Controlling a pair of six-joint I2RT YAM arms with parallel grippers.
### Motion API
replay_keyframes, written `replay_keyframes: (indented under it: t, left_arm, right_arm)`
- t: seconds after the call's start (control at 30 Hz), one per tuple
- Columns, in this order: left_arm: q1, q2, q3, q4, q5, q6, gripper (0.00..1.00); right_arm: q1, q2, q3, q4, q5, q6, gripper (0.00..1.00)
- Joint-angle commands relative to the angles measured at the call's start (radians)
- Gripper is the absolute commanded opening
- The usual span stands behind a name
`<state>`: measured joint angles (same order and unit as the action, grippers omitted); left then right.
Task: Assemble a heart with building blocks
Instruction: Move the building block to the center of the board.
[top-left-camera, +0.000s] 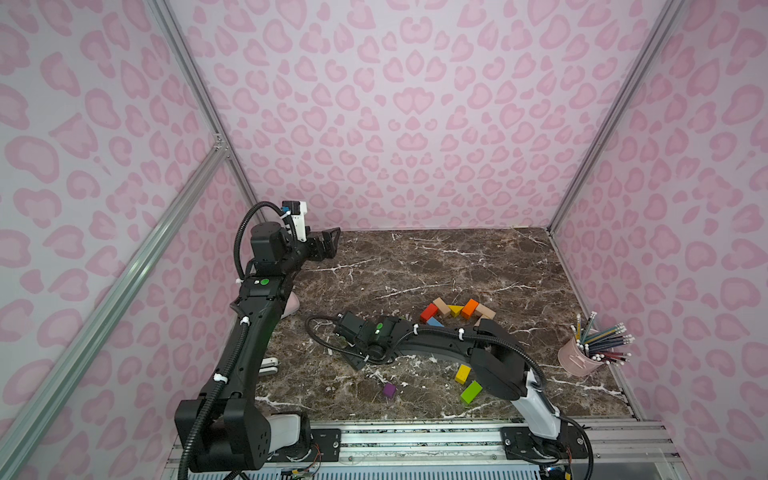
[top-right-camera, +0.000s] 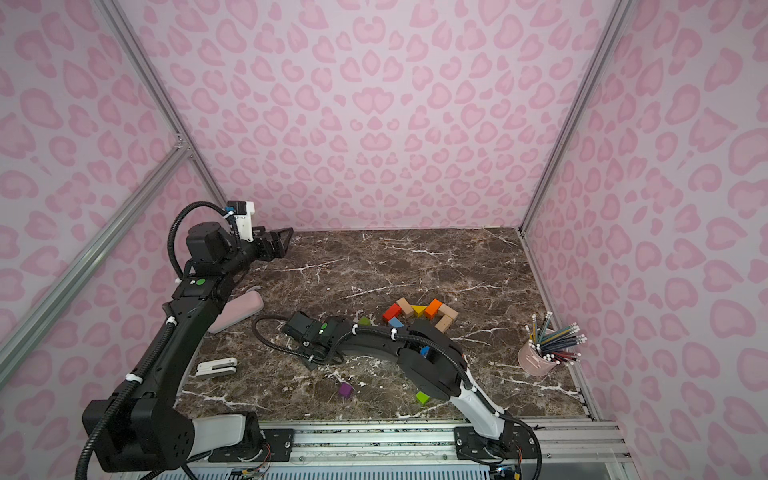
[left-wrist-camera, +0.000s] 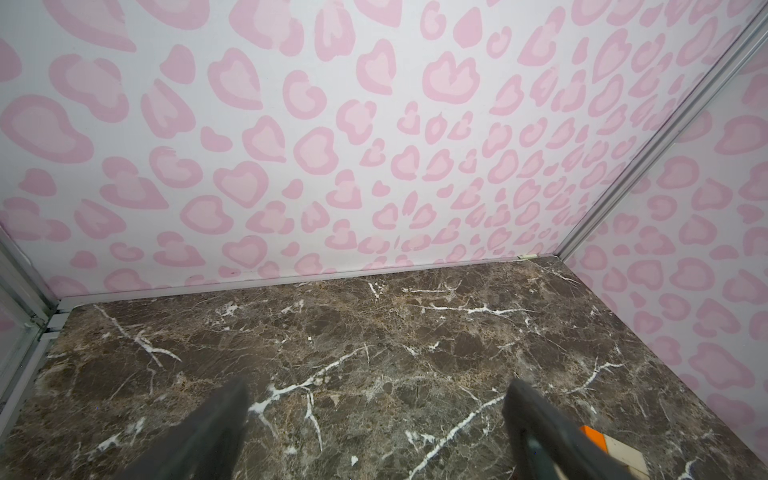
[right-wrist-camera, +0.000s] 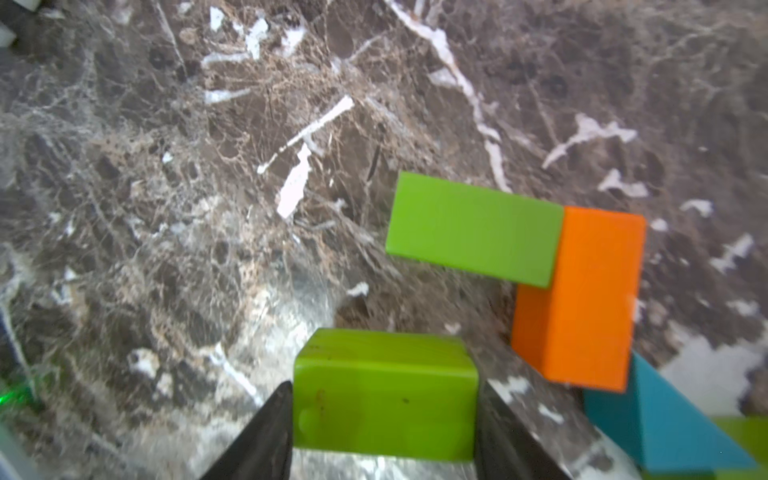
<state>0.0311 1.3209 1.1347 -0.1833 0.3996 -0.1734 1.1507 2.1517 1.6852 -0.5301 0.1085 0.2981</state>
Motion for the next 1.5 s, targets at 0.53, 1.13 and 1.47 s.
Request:
replay_keyframes:
  t: [0.53, 1.13, 1.47]
  left_arm:
    - [0.002, -0.012, -0.003, 0.031, 0.002, 0.006, 0.98]
    - [0.001, -0.017, -0.004, 0.029, 0.002, 0.008, 0.98]
    - [0.002, -0.017, -0.004, 0.03, 0.002, 0.008, 0.98]
  right_arm:
    - [-0.077, -0.437, -0.622, 0.096, 0.13, 0.342, 0.5]
    - [-0.164, -0.512, -0.694, 0.227, 0.048, 0.187, 0.92]
    - [-0.187, -0.566, -0.728, 0.155, 0.058, -0.132, 0.97]
